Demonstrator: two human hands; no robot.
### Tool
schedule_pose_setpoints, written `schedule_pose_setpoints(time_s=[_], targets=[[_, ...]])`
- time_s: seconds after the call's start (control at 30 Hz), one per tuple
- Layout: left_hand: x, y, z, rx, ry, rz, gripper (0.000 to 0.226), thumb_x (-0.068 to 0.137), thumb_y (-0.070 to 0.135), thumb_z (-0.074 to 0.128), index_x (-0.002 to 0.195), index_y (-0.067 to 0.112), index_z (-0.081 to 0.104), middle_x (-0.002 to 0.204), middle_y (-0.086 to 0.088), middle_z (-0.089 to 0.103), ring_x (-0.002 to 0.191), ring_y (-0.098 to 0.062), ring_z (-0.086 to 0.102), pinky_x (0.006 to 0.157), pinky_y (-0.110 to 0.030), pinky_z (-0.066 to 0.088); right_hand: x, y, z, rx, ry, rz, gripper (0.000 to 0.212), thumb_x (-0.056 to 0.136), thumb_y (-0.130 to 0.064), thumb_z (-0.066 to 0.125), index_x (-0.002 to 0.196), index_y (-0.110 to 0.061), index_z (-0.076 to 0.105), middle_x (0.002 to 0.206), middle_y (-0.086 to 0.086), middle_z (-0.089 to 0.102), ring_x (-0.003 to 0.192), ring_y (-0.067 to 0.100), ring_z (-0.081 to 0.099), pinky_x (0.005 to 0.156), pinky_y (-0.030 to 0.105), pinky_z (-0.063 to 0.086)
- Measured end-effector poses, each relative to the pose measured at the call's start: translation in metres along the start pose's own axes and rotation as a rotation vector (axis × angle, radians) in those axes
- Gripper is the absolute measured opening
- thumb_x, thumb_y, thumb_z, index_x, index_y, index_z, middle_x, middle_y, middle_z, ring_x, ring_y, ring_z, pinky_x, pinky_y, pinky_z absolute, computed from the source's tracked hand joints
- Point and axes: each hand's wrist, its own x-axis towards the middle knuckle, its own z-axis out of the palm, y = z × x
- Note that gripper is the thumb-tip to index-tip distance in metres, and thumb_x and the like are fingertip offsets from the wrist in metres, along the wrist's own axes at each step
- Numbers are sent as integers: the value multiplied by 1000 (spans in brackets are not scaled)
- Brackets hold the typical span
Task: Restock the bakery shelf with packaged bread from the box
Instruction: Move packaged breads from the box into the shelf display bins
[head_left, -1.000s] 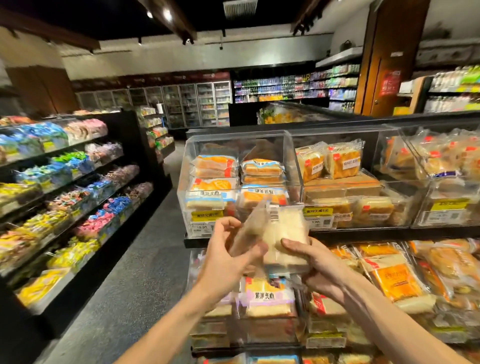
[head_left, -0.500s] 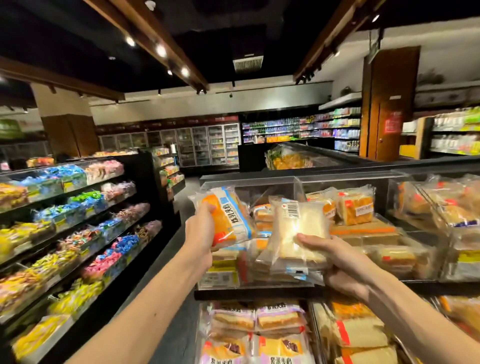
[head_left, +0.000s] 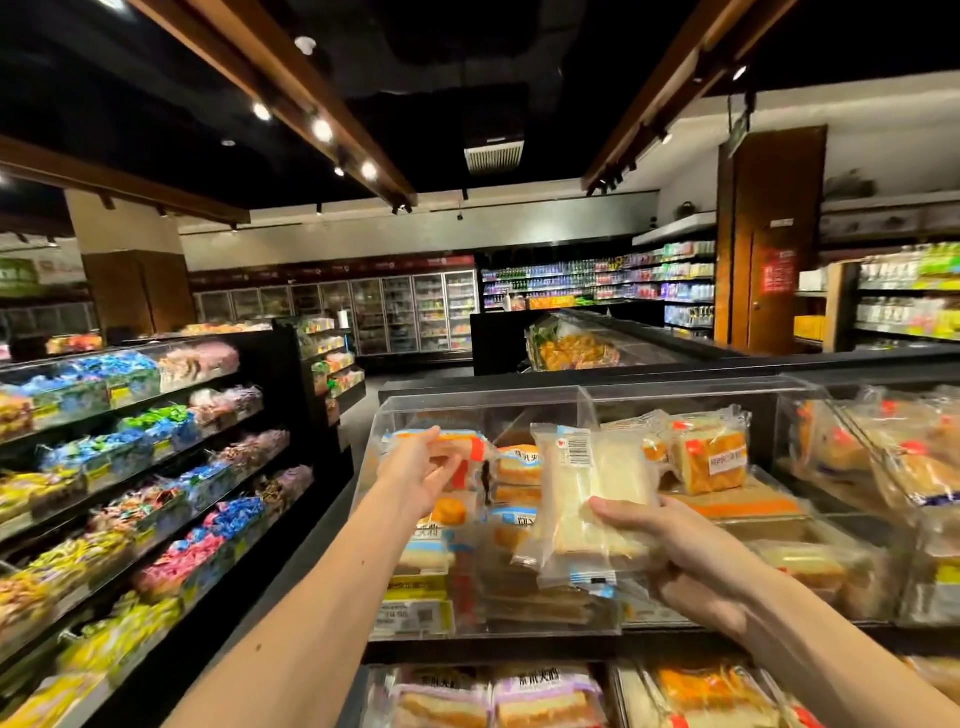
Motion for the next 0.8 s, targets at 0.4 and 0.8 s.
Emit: schedule_pose_setpoints(time_s=[0.4, 0.8], targets=[[24, -9, 4, 224, 107, 74, 6, 96, 1, 55, 95, -3, 59, 54, -10, 62, 48, -18, 56, 45, -31, 54, 21, -2, 4, -89, -25, 3, 53, 71, 0, 73, 120, -5, 55, 102, 19, 74, 86, 30, 75, 64, 39, 61], [-26, -21, 2, 445, -348, 71, 50, 97, 52, 53, 107, 5, 64, 74, -3, 66, 68, -17, 64, 64, -32, 55, 33, -2, 17, -53, -35, -63, 50, 71, -3, 70, 119, -12, 58, 100, 14, 76, 88, 28, 74, 66, 39, 61]])
